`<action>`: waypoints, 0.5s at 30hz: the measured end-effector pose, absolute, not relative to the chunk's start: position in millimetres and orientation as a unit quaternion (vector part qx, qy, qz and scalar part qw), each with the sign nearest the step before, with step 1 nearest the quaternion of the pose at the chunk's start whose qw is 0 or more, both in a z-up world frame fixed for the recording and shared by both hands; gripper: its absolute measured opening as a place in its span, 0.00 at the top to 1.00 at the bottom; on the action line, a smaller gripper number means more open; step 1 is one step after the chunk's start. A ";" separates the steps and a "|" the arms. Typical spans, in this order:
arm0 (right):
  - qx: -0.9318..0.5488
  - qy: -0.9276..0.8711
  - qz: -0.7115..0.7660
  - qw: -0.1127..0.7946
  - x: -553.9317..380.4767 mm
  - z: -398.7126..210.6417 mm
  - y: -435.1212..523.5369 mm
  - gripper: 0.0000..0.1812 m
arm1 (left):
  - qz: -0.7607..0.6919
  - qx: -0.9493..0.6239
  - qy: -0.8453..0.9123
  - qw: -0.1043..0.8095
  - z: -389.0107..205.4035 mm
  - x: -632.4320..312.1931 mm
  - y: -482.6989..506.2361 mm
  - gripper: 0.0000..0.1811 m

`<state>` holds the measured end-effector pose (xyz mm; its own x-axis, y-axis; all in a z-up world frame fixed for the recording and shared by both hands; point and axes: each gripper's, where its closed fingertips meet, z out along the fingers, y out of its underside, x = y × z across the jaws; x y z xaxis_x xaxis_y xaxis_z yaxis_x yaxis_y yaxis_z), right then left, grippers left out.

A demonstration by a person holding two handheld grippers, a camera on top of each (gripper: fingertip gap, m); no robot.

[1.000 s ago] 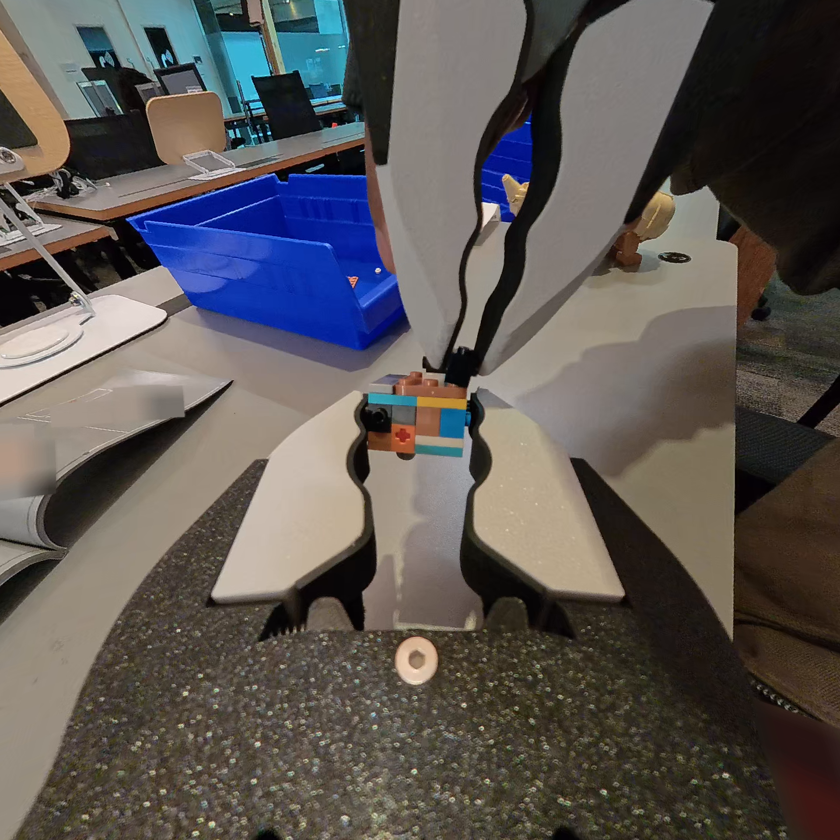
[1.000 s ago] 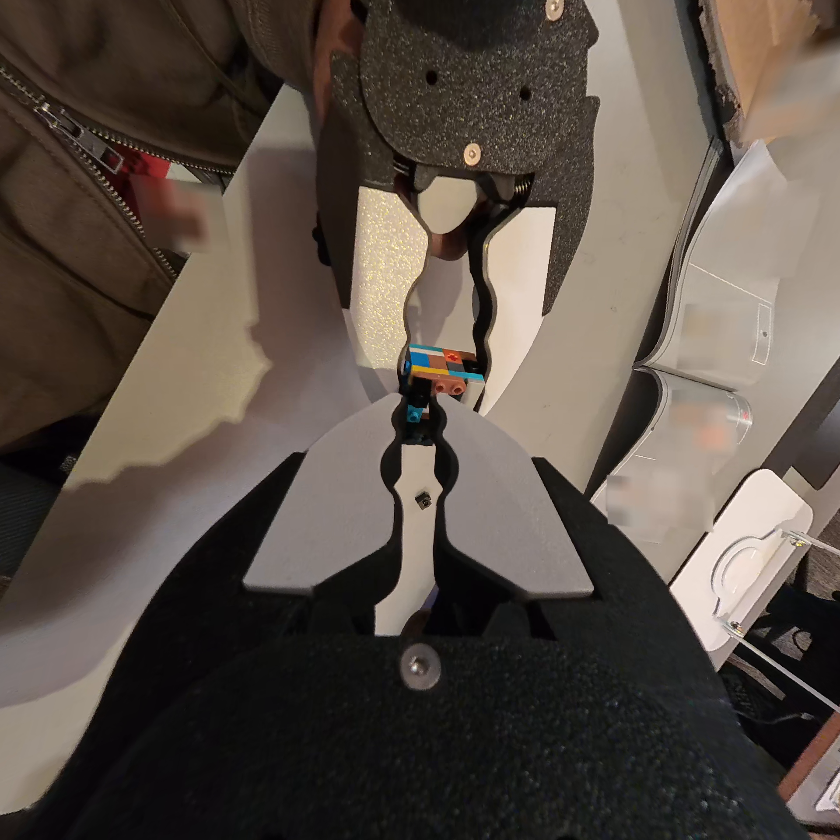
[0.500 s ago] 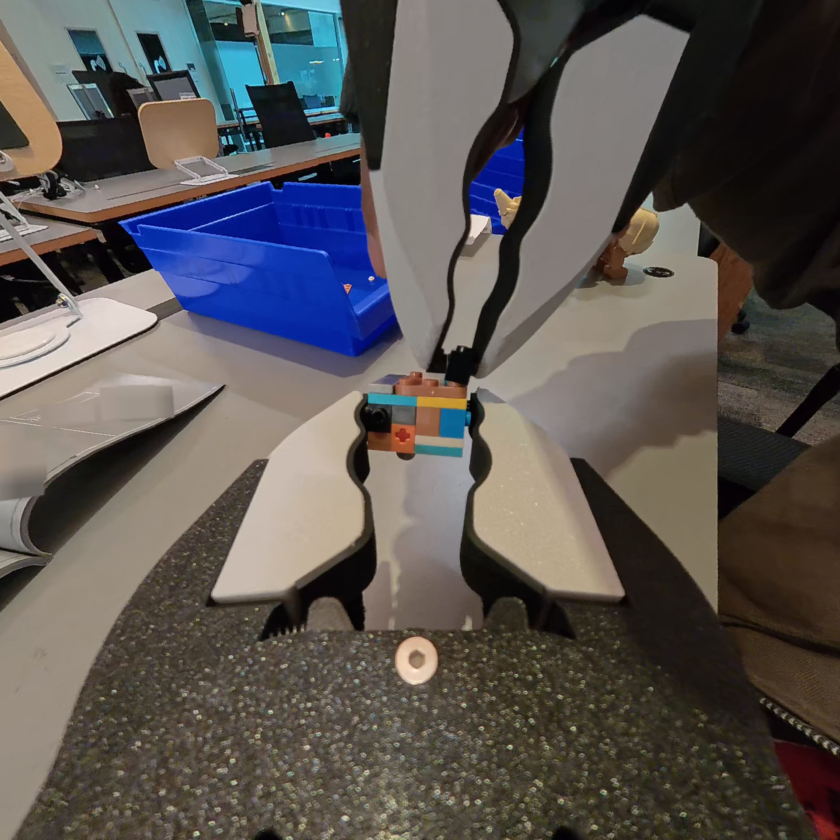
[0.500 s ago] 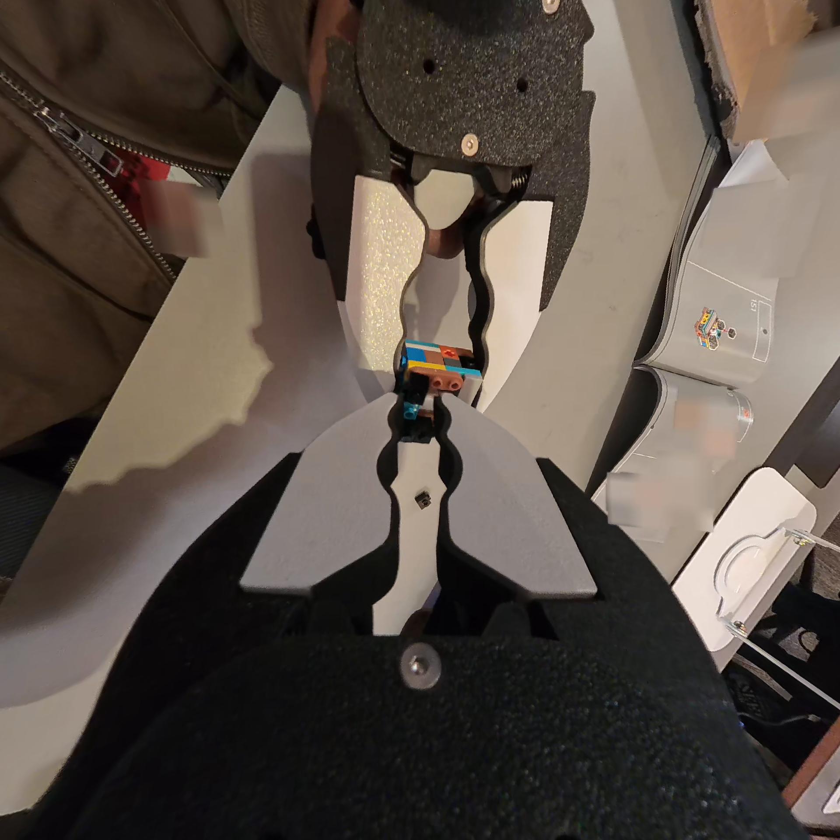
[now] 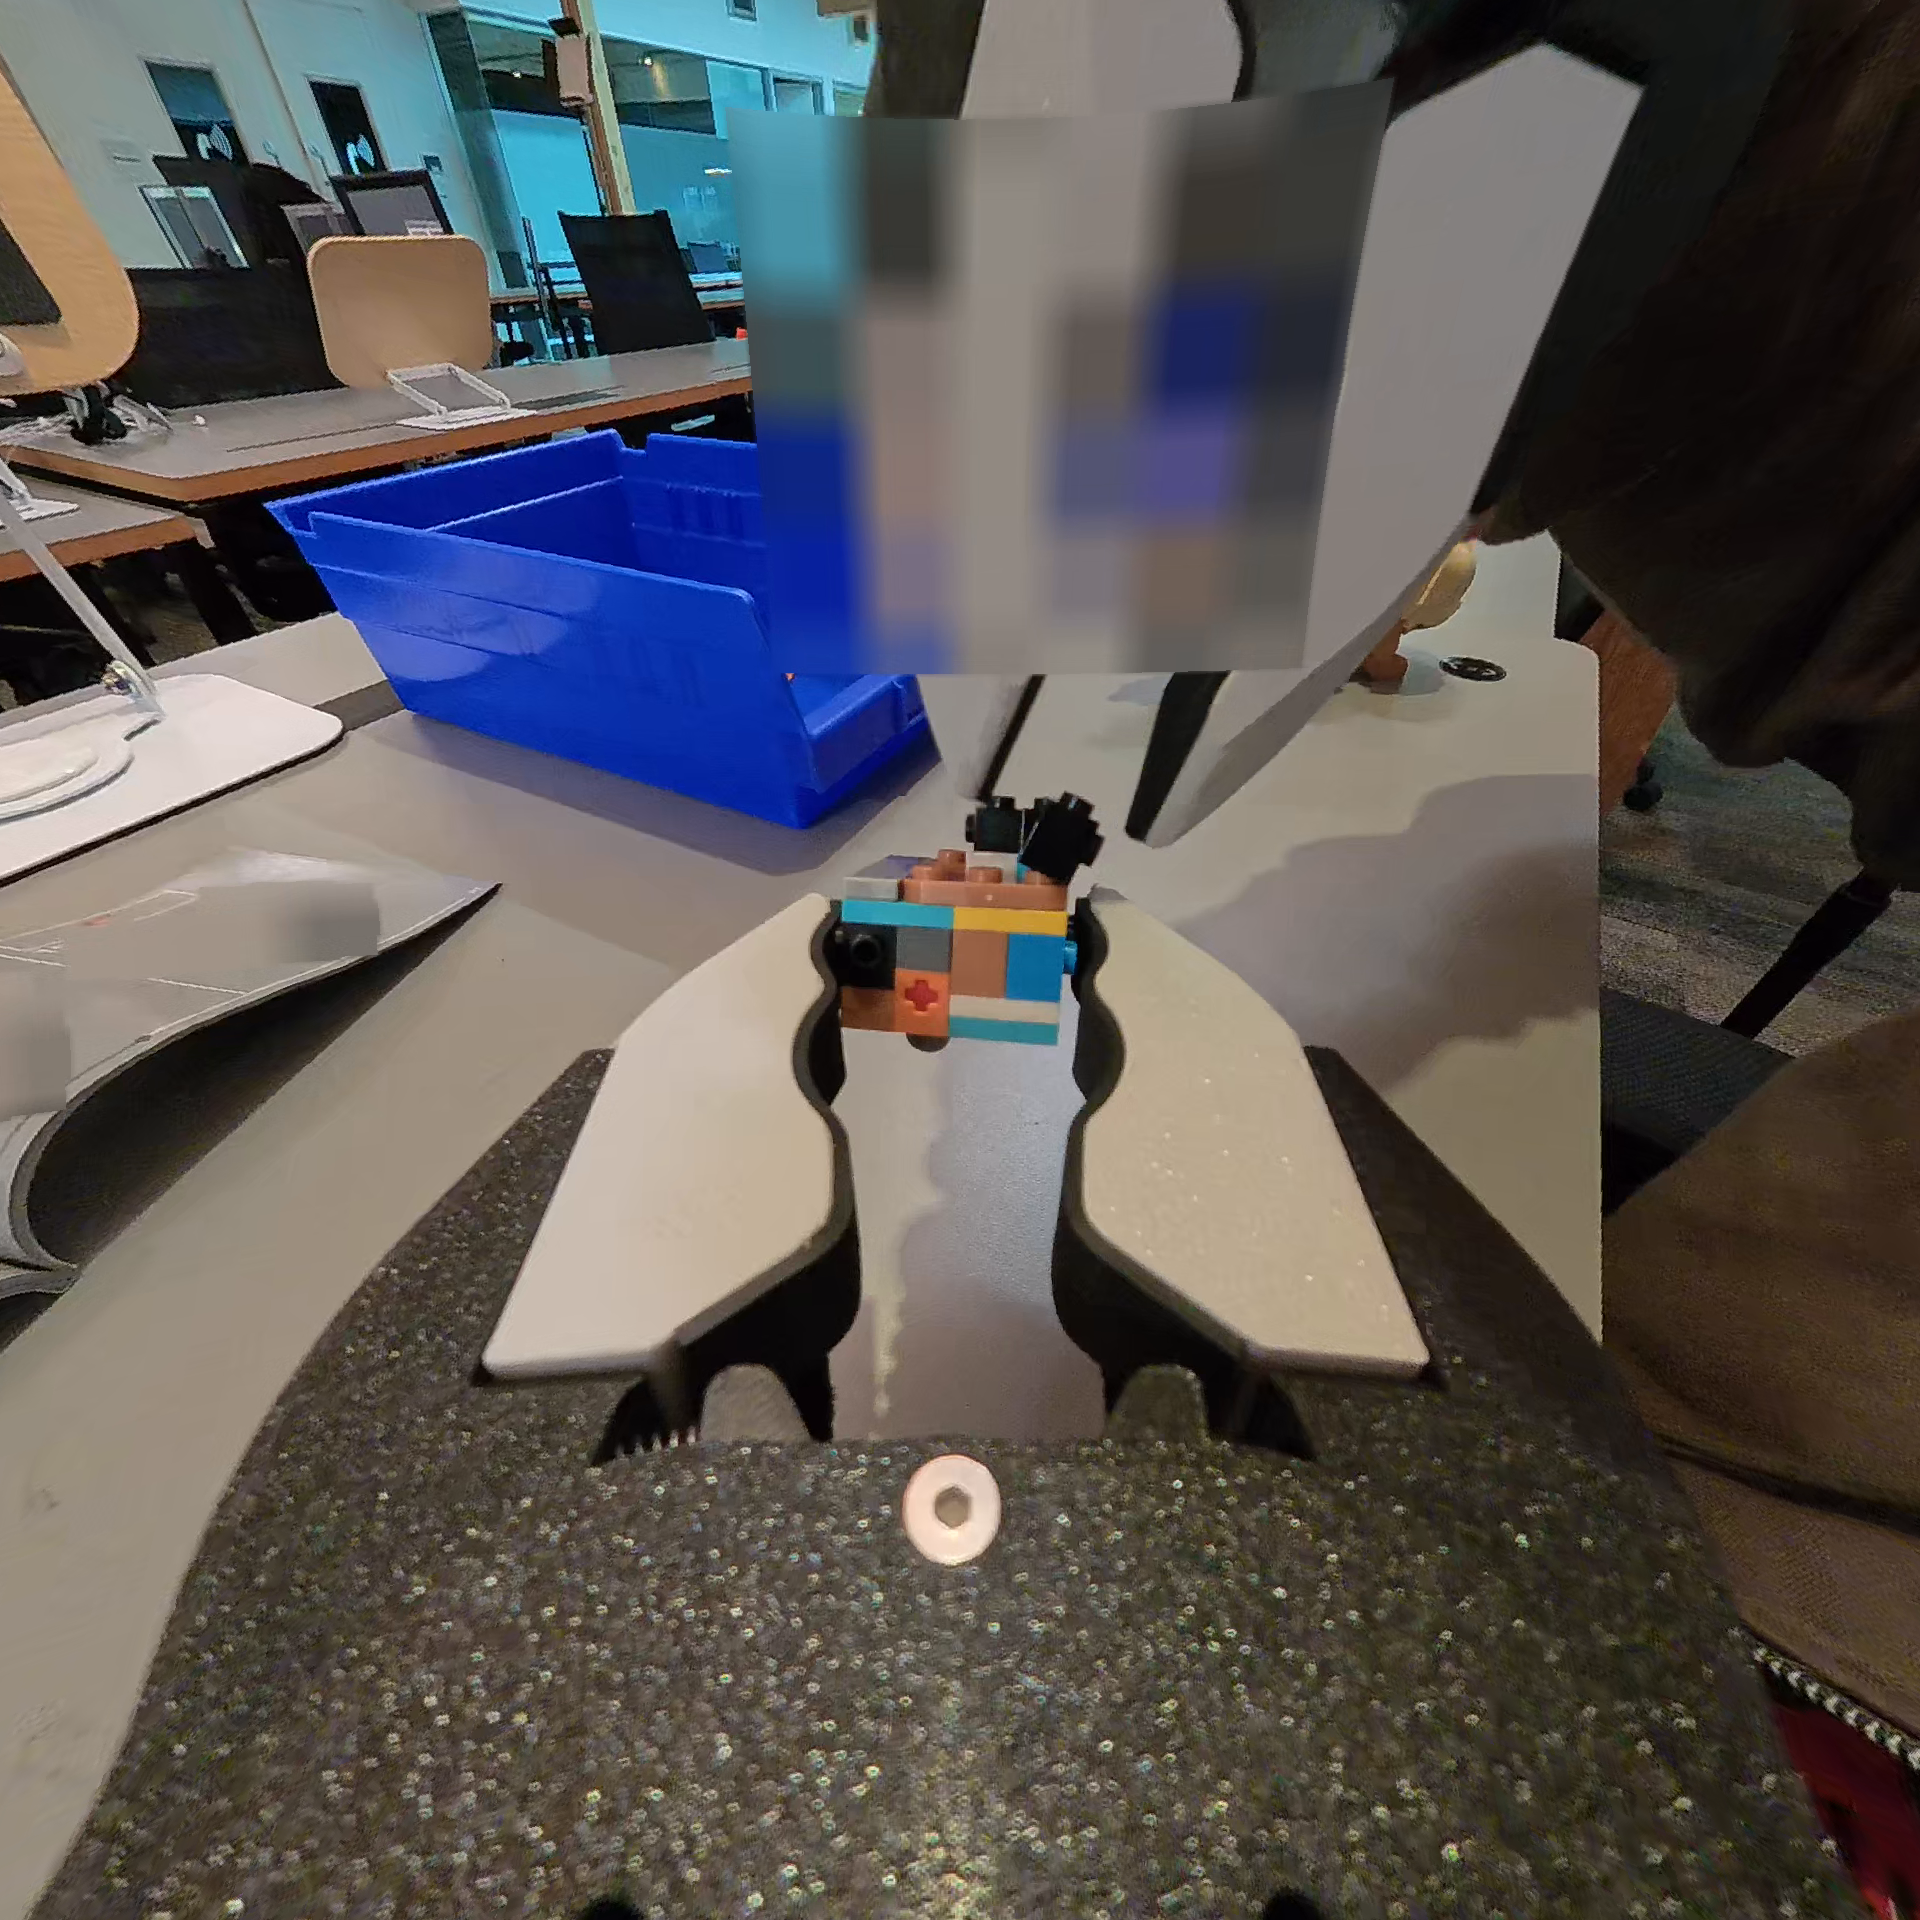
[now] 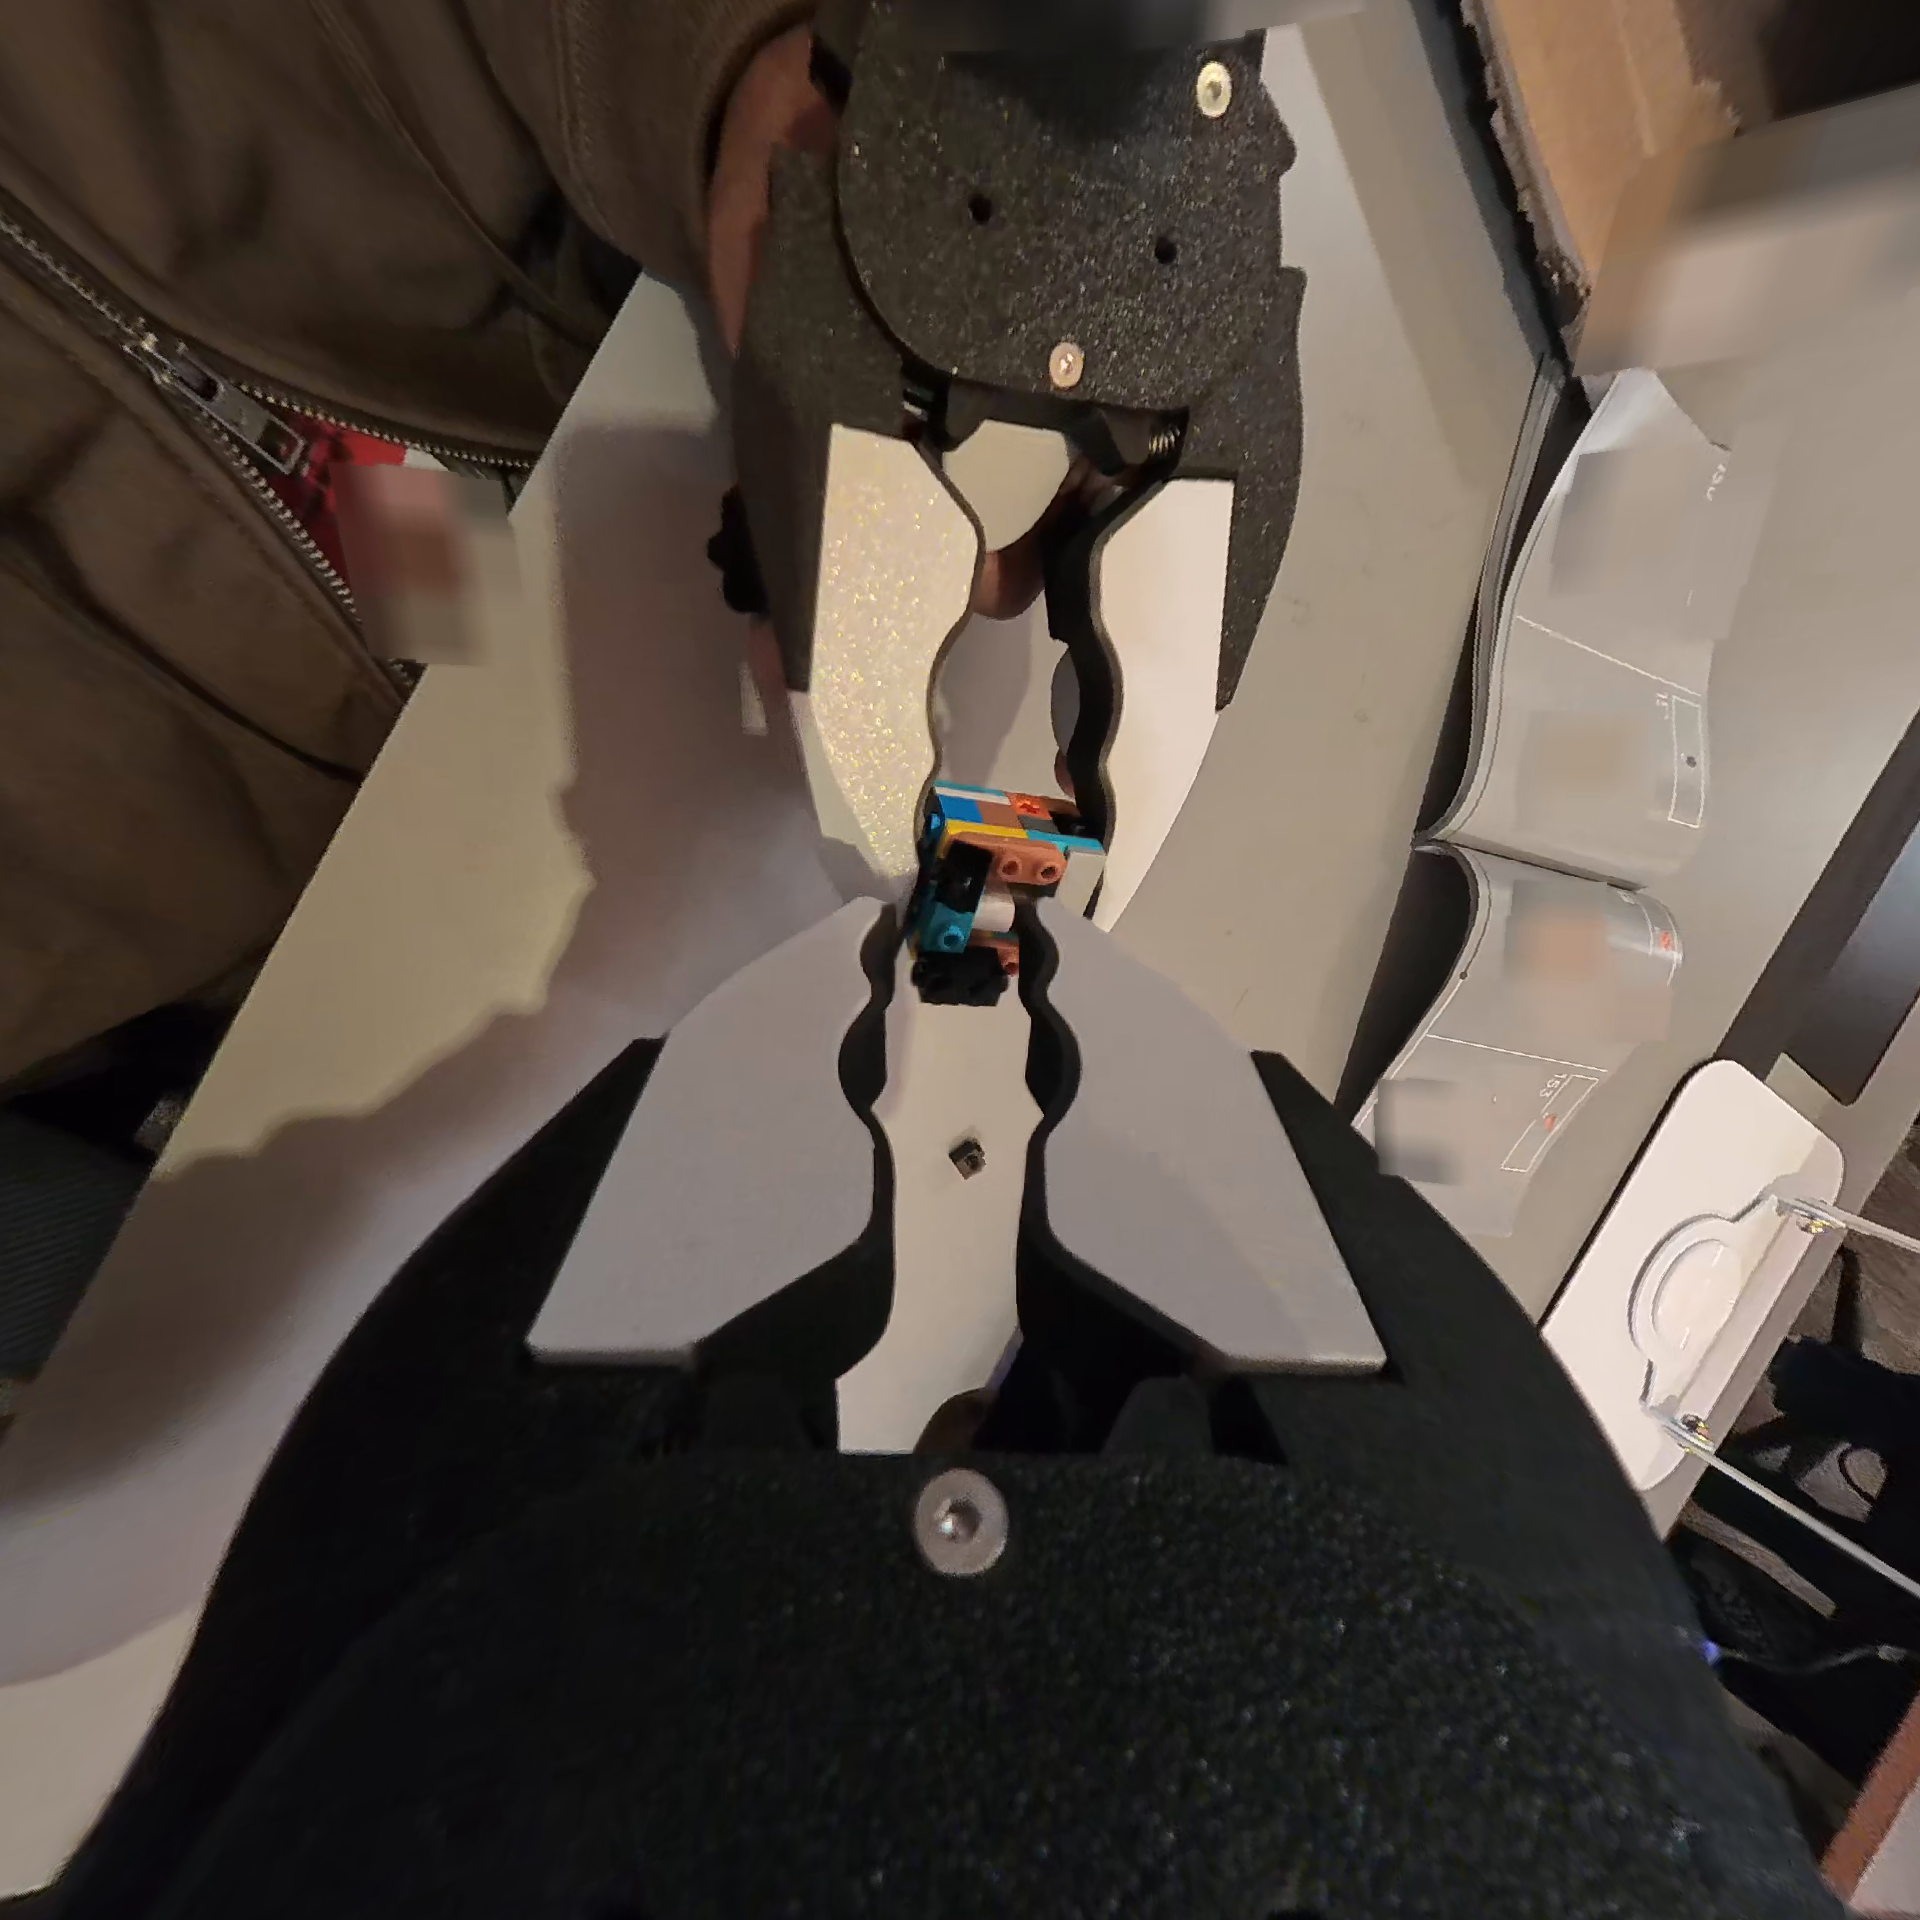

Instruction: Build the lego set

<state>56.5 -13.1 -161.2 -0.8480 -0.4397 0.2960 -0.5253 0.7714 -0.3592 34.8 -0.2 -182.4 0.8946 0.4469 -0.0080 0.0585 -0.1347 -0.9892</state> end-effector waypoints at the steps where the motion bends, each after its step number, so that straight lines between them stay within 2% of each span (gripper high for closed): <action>1: 0.255 -0.935 0.227 0.099 57.7 -159.3 -13.4 0.88 | 0.153 -0.737 -0.172 0.636 -182.0 34.6 -0.4 0.77; 15: 0.211 -0.930 0.285 0.100 61.1 -153.8 -20.9 0.94 | 0.158 -0.736 -0.173 0.635 -181.4 33.8 -0.3 0.77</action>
